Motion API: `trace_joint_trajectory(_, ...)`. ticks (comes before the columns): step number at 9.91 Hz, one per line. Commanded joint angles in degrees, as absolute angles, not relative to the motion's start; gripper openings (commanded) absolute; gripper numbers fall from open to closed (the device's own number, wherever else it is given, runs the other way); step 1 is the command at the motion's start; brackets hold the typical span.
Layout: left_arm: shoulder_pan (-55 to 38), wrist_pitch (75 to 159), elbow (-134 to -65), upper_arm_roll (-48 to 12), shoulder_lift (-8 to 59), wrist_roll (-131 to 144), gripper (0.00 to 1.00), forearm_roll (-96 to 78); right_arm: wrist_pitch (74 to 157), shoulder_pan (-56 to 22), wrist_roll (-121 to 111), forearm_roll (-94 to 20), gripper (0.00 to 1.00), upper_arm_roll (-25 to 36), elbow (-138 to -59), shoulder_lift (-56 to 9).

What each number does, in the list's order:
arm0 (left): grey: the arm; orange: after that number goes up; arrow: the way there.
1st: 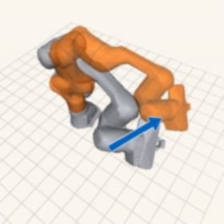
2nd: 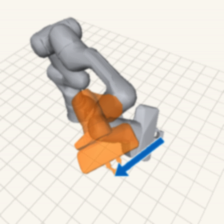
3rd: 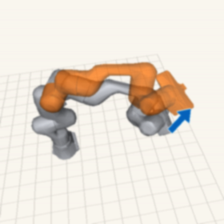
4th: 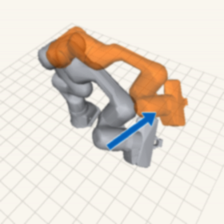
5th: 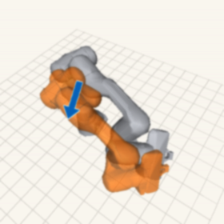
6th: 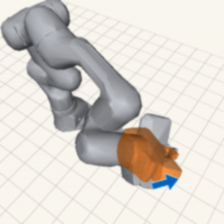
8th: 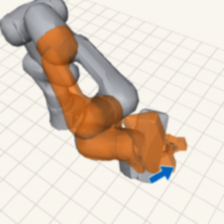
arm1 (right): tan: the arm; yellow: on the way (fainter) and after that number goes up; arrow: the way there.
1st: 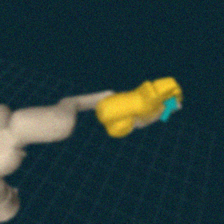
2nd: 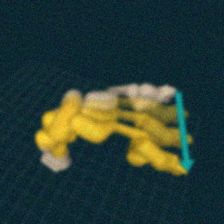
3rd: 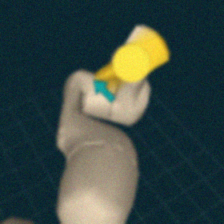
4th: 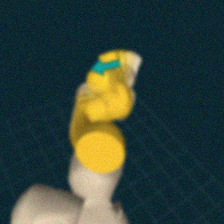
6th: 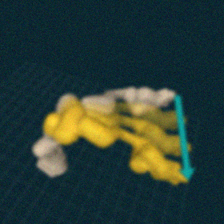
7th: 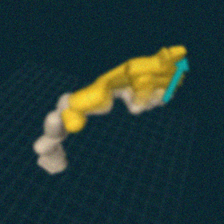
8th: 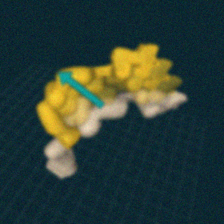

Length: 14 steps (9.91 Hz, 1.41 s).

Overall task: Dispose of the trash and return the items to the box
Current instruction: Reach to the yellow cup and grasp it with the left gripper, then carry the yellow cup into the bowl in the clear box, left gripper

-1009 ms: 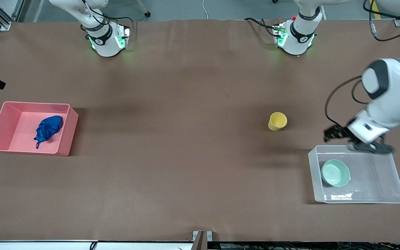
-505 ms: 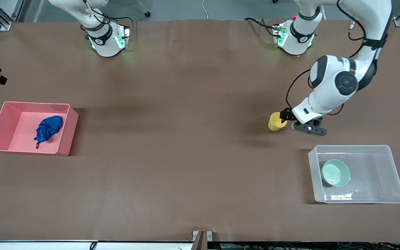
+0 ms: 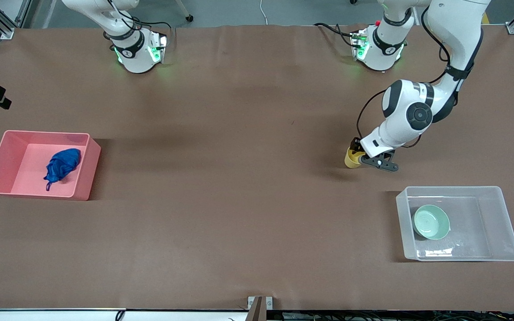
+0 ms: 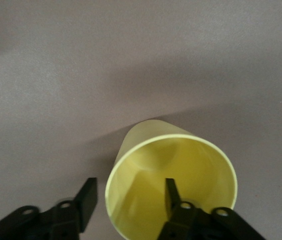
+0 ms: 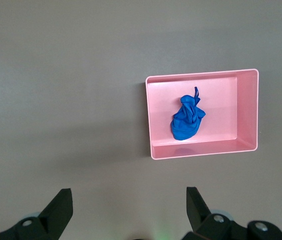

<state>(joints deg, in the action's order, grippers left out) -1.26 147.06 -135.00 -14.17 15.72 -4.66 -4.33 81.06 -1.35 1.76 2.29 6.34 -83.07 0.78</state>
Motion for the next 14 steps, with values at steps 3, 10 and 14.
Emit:
trace_joint_trajectory(3, -0.44, 148.01, -134.56, -14.41, 14.87, -5.18, 0.00, -3.08, 80.42, -0.88, 1.23, 1.76, 1.00, 6.50, -82.35, 0.44)
trace_joint_trajectory(10, -0.09, 121.32, -102.12, 1.64, 21.75, -22.31, 0.00, -3.25, 81.03, 0.26, 1.23, 1.67, 1.00, 6.42, -82.44, 0.26)
trace_joint_trajectory(14, 0.61, 121.37, -83.70, 8.42, 39.17, -24.00, 0.01, -3.95, 80.95, 0.26, 1.23, 1.67, 1.00, 6.42, -82.44, 0.26)
